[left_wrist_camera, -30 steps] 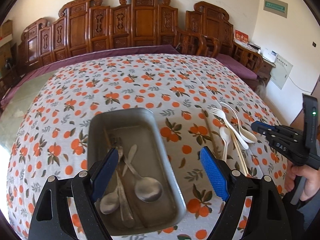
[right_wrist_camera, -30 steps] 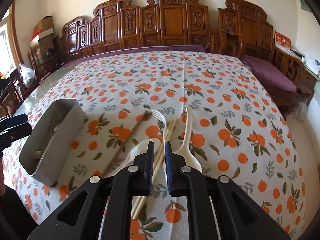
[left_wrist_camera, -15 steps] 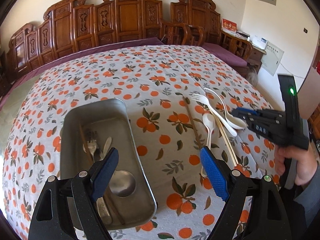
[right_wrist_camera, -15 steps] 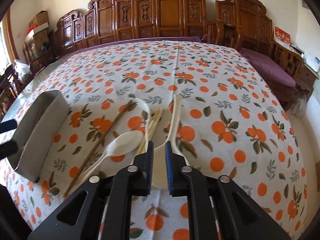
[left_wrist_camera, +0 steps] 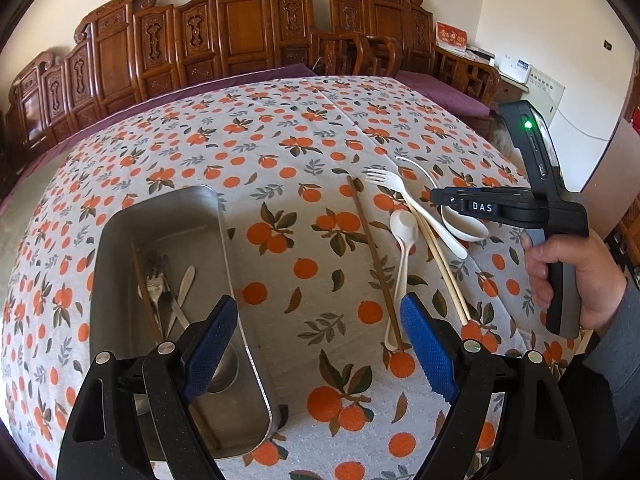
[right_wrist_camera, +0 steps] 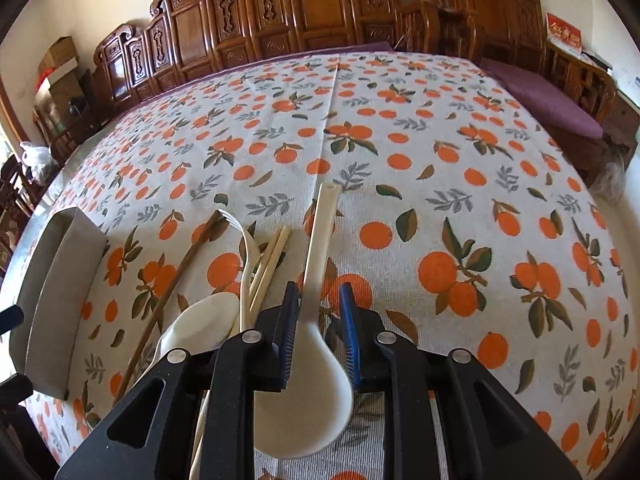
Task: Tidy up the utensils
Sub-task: 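Grasp a white plastic spoon from the utensil row with the right tool, then grasp a wooden chopstick with the left tool while the right holds the white spoon, then lower the wooden chopstick into the grey tray and open the left tool, then carry the white plastic spoon into the grey tray and open the right tool, then grasp a white plastic fork with the right tool while the left grasps a white spoon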
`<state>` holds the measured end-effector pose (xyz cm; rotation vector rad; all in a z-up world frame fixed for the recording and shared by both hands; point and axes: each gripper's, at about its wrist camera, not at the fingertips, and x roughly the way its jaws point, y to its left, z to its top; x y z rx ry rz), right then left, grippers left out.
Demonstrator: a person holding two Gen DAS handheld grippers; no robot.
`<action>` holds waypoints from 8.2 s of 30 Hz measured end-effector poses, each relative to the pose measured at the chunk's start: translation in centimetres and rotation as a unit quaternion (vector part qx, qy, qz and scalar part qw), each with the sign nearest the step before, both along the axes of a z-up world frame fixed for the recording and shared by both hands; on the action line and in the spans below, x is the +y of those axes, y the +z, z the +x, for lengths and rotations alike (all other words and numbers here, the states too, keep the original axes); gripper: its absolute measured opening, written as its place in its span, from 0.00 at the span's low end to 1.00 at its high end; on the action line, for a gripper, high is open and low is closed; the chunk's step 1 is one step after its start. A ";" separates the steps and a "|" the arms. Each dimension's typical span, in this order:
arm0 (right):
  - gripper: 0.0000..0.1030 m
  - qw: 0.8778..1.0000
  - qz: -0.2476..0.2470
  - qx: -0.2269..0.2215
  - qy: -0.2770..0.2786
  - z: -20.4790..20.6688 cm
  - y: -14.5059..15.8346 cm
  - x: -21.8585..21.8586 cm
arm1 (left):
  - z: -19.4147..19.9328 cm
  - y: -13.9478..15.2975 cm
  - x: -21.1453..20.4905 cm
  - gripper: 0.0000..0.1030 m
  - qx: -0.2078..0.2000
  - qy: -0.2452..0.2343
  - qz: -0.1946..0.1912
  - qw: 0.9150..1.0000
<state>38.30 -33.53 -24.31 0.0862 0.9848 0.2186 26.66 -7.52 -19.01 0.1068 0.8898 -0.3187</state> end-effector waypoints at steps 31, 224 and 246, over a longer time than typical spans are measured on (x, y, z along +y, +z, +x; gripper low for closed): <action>0.04 0.997 0.061 -0.031 -0.029 -1.0 2.1 -3.7 | 6.4 -3.4 -6.5 0.22 0.072 -0.034 0.014 0.997; 0.20 0.997 -0.044 -0.045 0.048 -5.2 2.2 2.5 | 1.9 2.0 2.9 0.52 0.002 0.009 -0.044 0.999; 0.05 0.997 -0.032 -0.027 0.057 -4.4 0.9 2.7 | 1.6 -0.9 -2.9 0.52 0.024 -0.037 -0.014 0.999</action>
